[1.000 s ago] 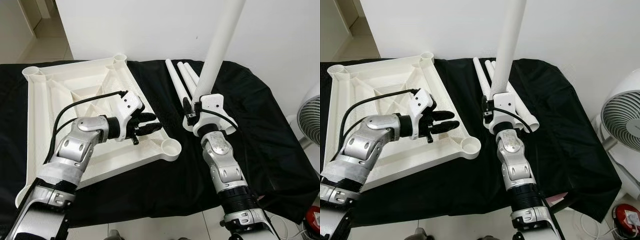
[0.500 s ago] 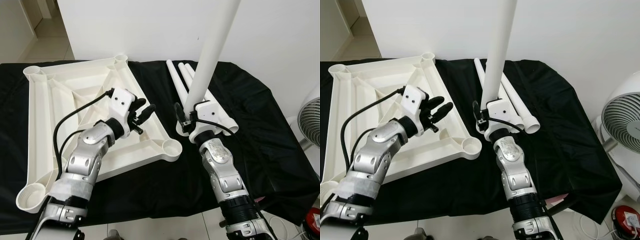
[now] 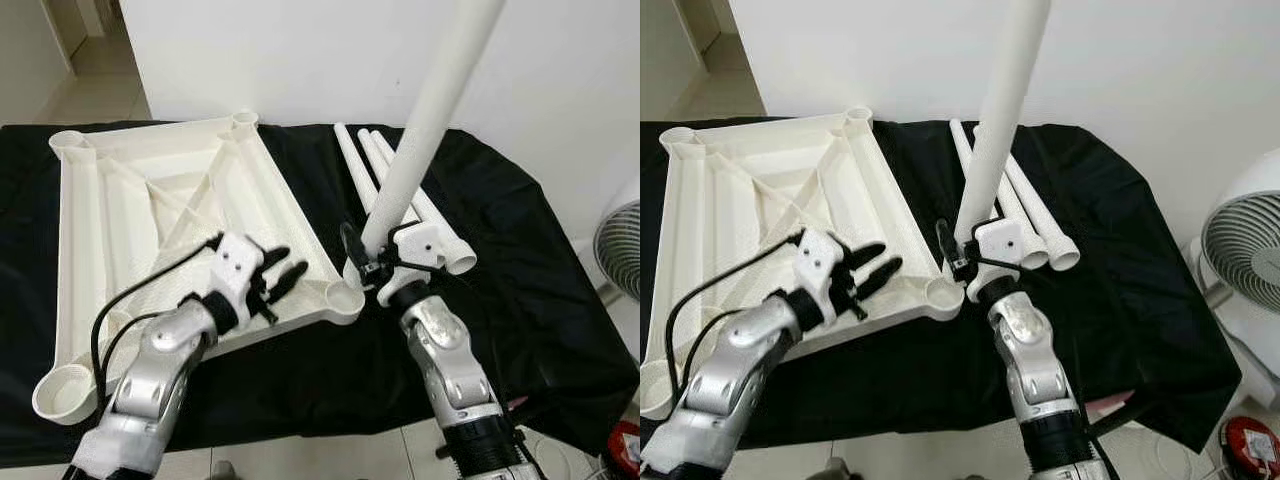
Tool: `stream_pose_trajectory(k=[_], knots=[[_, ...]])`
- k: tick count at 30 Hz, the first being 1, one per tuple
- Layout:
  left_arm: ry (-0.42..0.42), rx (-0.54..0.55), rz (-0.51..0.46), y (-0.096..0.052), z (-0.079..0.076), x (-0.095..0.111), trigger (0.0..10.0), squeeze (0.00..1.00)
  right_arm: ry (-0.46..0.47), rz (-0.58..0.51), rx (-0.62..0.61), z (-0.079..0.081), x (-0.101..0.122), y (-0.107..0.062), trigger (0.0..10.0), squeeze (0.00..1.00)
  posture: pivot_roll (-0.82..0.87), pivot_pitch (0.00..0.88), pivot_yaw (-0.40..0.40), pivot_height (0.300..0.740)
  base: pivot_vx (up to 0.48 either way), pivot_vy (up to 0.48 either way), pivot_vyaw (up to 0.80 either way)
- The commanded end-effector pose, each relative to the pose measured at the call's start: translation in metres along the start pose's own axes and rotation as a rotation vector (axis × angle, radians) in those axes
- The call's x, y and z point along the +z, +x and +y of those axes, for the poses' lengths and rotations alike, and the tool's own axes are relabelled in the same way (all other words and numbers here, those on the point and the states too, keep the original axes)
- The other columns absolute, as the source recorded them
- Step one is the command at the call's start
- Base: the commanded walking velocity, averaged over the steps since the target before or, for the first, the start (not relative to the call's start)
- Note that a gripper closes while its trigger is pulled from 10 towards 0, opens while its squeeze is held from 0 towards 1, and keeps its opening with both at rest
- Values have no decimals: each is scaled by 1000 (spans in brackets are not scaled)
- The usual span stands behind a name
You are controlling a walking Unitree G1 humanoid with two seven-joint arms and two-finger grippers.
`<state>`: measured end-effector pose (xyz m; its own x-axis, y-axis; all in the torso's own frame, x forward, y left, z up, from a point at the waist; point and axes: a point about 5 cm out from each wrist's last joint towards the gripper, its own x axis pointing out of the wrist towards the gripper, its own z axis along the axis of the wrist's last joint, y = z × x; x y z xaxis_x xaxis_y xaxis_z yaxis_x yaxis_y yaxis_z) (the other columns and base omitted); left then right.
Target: Building children table
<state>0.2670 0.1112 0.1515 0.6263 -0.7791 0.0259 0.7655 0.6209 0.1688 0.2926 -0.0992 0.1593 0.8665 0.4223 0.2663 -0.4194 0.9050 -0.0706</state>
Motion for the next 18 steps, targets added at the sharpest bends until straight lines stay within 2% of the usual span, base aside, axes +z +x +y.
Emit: stream_pose_trajectory(k=[1, 4, 5, 7, 18], knots=[[18, -83, -17, -1, -10, 4, 10000, 0, 24, -32, 25, 3, 4, 0, 10000, 0, 38, 0, -65, 740, 0, 0, 0], [22, -104, -8, -3, -12, 4, 10000, 0, 30, -33, 30, 4, 4, -1, 10000, 0, 39, 0, -64, 740, 0, 0, 0], [67, -148, 20, -9, -16, 2, 10000, 0, 40, -30, 52, 6, 4, -2, 10000, 0, 44, 2, -63, 740, 0, 0, 0], [82, -156, 30, -10, -16, 2, 10000, 0, 41, -27, 63, 7, 3, -3, 10000, 0, 45, 3, -64, 740, 0, 0, 0], [99, -176, 56, -15, -20, 2, 10000, 0, 72, 42, 99, 12, -15, -10, 10000, 0, 47, 10, -62, 740, 0, 0, 0]])
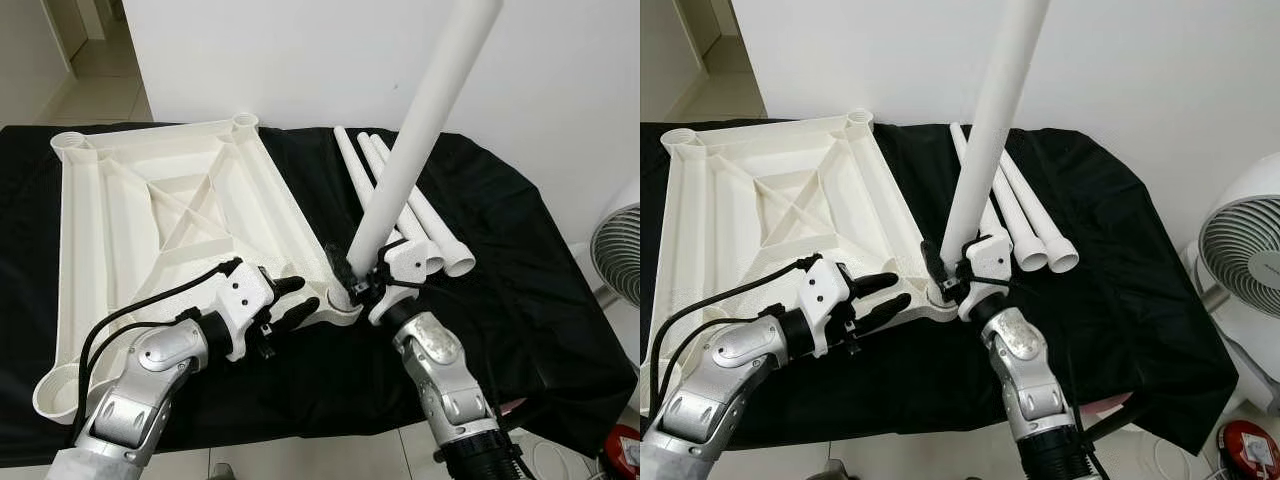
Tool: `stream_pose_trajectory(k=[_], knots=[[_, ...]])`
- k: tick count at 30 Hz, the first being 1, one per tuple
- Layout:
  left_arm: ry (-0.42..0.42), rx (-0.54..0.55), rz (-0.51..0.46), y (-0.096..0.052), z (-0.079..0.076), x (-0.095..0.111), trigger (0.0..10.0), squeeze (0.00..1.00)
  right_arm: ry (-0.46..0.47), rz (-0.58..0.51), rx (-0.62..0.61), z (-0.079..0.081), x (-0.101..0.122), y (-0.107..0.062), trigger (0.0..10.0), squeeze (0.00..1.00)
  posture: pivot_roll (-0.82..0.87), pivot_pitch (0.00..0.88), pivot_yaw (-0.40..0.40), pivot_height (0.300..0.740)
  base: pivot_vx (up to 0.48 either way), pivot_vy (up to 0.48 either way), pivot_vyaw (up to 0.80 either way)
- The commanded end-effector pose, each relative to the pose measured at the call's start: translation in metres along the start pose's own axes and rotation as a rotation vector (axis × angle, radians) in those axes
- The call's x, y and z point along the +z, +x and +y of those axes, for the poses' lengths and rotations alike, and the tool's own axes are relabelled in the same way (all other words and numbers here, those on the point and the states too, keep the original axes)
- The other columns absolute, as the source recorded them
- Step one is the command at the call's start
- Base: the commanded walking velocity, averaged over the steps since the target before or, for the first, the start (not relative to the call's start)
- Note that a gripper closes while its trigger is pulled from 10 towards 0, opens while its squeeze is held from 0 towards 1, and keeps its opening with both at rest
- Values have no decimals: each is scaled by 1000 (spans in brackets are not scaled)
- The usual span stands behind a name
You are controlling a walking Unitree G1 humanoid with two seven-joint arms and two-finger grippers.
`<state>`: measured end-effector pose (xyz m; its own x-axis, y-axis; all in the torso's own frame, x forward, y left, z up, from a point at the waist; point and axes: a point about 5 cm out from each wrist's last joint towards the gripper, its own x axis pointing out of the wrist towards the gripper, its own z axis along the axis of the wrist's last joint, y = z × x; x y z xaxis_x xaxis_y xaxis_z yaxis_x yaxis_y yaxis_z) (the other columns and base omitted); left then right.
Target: Building children table
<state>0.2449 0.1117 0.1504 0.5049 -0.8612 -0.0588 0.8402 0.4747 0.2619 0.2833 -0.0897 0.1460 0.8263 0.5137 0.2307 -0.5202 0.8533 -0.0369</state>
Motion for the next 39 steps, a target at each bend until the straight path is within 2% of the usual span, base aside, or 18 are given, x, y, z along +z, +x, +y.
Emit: stream_pose_trajectory(k=[1, 5, 10, 14, 25, 33, 39], knots=[[1, -14, 5, -1, -3, 0, 10000, 0, 11, 11, -3, -1, -4, -3, 10000, 0, 47, 10, -62, 740, 0, 0, 0], [7, -20, 17, -2, -4, -1, 10000, 0, 13, 58, 25, 0, -17, -4, 10000, 0, 47, 11, -62, 740, 0, 0, 0], [10, -23, 21, -2, -4, -1, 10000, 0, -2, 64, 33, 0, -18, -5, 10000, 0, 47, 11, -62, 740, 0, 0, 0], [13, -19, 23, -3, -4, 0, 10000, 0, -87, 77, 92, 1, -21, -9, 10000, 0, 51, 16, -61, 740, 0, 0, 0], [13, -13, 27, -4, -3, 1, 10000, 0, -140, 127, 211, 1, -29, -16, 10000, 0, 53, 22, -56, 740, 0, 0, 0], [13, -11, 25, -4, -3, 3, 10000, 0, -14, 161, 158, -6, -34, -11, 10000, 0, 56, 21, -58, 740, 0, 0, 0], [17, -6, 27, -5, -1, 3, 10000, 0, 26, 179, 120, -9, -37, -9, 10000, 0, 57, 19, -58, 740, 0, 0, 0]])
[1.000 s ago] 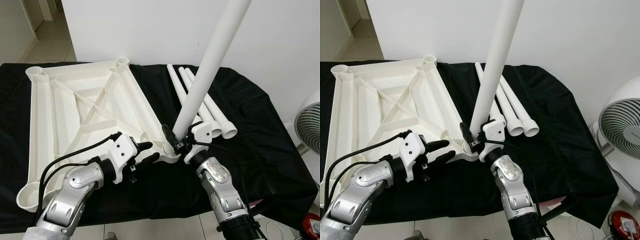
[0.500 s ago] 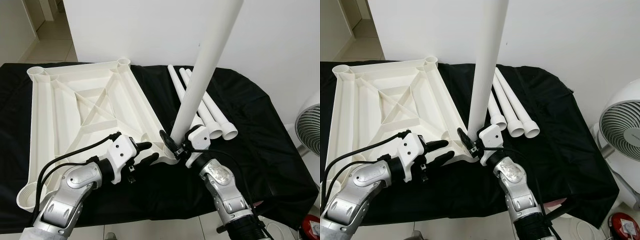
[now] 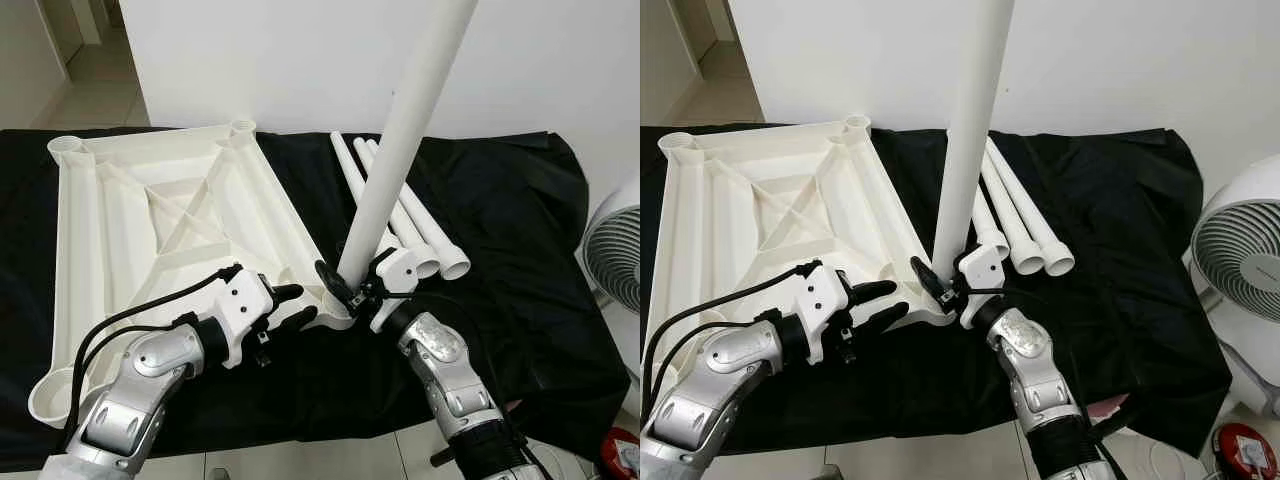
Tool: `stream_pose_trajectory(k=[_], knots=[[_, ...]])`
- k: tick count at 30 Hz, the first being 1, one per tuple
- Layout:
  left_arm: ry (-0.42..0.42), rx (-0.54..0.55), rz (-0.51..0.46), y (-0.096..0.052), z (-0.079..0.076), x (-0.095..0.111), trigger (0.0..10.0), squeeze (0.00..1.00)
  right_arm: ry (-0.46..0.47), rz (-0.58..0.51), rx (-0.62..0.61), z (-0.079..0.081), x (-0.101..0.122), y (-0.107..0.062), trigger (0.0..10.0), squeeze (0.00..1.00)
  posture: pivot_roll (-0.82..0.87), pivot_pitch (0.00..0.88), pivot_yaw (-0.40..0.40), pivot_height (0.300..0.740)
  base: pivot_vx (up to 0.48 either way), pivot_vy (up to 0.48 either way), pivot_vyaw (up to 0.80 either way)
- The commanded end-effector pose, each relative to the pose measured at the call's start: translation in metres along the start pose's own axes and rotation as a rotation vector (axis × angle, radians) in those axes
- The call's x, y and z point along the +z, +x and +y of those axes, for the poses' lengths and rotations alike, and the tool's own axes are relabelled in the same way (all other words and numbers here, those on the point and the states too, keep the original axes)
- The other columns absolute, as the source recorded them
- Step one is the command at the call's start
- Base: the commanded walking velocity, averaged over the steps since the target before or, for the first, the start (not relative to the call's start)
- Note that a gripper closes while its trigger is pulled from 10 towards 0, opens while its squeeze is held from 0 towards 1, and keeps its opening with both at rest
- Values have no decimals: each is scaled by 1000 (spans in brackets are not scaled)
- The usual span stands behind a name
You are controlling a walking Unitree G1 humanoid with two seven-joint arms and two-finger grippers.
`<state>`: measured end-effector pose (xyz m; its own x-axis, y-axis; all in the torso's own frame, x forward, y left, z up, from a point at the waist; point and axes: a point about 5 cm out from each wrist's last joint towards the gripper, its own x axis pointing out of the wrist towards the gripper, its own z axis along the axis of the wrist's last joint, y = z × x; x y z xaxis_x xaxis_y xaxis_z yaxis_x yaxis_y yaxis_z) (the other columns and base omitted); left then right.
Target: Building children table
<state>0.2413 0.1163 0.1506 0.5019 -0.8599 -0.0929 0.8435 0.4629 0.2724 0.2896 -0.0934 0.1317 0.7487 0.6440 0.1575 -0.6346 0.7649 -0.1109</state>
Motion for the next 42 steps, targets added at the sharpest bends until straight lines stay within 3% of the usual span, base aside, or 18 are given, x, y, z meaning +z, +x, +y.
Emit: stream_pose_trajectory(k=[1, 19, 26, 30, 33, 34, 36, 42], knots=[[5, 5, -5, 0, 0, 3, 10000, 0, 80, 111, -31, -1, -23, -8, 10000, 0, 57, 19, -58, 740, 0, 0, 0], [15, 11, 2, -2, 4, 4, 10000, 0, 197, 194, -96, -8, -29, -1, 10000, 0, 61, 8, -60, 740, 0, 0, 0], [14, 12, 2, -2, 4, 4, 10000, 0, 149, 177, -121, -9, -28, -1, 10000, 0, 61, 6, -62, 740, 0, 0, 0], [14, 15, 0, -2, 4, 4, 10000, 0, 126, 140, -286, -14, -27, 0, 10000, 0, 62, 10, -64, 740, 0, 0, 0], [14, 16, 1, -2, 4, 4, 10000, 0, 130, 136, -319, -14, -27, 0, 10000, 0, 62, 10, -64, 740, 0, 0, 0], [12, 16, 1, -2, 4, 5, 10000, 0, 145, 145, -438, -15, -31, 4, 10000, 0, 61, 17, -61, 740, 0, 0, 0], [12, 16, 1, -2, 4, 5, 10000, 0, 145, 145, -438, -15, -31, 4, 10000, 0, 61, 17, -61, 740, 0, 0, 0], [14, 12, 7, -3, 5, 5, 10000, 0, 141, 154, -611, -14, -31, 17, 10000, 0, 68, 24, -54, 740, 0, 0, 0]])
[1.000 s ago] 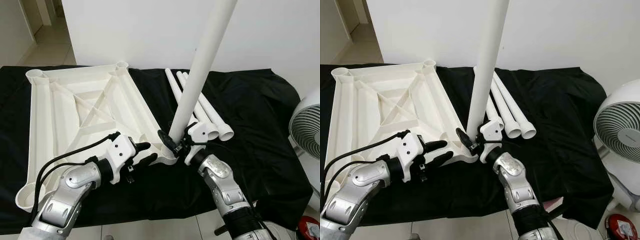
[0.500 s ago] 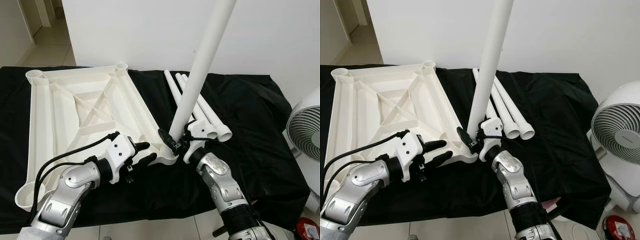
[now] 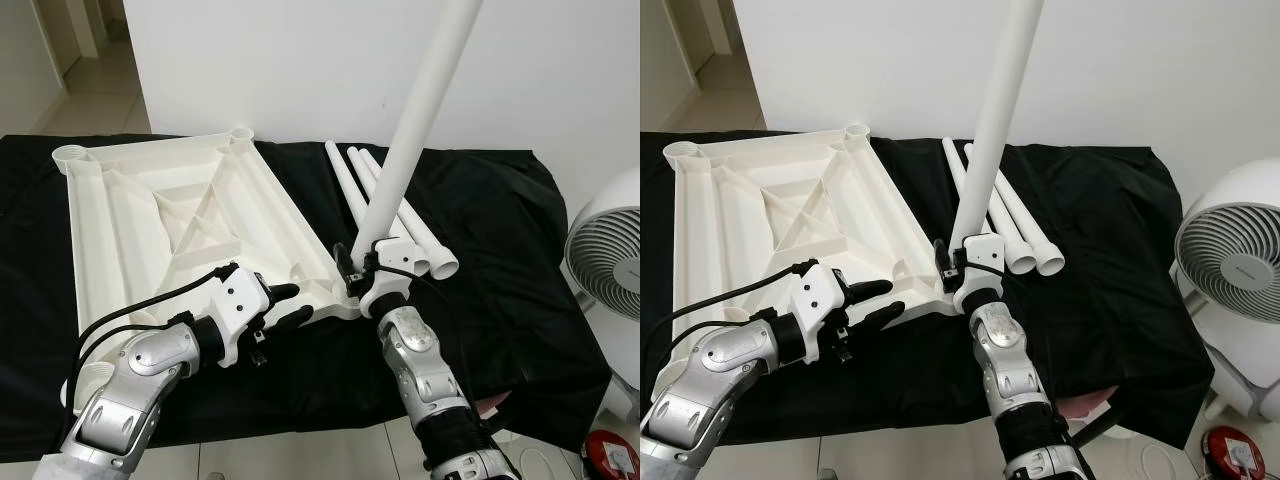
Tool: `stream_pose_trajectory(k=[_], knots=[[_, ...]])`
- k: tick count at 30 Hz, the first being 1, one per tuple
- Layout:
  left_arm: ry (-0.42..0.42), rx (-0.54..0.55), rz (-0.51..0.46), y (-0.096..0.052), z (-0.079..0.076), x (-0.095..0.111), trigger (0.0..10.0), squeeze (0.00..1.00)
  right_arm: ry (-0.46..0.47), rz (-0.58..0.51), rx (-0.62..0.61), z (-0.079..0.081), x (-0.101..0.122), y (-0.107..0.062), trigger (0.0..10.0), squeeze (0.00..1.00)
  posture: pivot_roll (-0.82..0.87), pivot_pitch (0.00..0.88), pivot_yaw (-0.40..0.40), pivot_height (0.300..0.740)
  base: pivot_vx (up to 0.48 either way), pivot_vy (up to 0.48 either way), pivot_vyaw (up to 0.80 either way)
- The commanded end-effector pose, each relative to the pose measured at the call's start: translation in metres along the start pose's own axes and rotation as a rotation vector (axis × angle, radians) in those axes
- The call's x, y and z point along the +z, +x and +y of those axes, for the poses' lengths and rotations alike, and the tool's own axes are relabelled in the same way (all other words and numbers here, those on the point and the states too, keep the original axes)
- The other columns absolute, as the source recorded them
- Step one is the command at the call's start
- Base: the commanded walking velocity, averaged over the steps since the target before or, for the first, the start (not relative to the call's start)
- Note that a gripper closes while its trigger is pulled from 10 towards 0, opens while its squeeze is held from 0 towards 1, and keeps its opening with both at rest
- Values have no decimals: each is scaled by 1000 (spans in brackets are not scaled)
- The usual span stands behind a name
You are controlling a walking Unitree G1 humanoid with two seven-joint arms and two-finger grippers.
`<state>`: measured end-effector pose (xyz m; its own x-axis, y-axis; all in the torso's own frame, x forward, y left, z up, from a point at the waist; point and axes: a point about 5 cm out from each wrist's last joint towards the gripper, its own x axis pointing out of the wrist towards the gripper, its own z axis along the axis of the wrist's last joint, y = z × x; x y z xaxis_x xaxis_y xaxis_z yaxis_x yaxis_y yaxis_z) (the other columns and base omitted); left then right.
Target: Building children table
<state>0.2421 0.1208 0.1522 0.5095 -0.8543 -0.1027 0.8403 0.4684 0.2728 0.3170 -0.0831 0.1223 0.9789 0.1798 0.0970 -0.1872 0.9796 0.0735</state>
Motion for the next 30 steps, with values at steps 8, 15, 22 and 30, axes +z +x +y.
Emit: stream_pose_trajectory(k=[8, 15, 22, 30], knots=[[13, 13, -5, -1, 2, 5, 10000, 0, 27, 46, -103, 1, -11, 1, 10000, 0, 79, 23, -59, 740, 0, 0, 0], [14, 7, -8, 1, 2, 5, 10000, 0, 36, 10, -91, 5, -7, 2, 10000, 227, 71, 20, -54, 740, 0, 0, 0], [14, -1, -9, 2, 2, 6, 10000, 0, 44, -47, -85, 4, -1, 3, 10000, 1000, 68, 19, -52, 740, 0, 0, 0], [9, -9, -12, 3, 0, 6, 10000, 0, 32, -99, -46, -10, 8, 4, 10000, 0, 62, 17, -50, 740, 0, 0, 0]])
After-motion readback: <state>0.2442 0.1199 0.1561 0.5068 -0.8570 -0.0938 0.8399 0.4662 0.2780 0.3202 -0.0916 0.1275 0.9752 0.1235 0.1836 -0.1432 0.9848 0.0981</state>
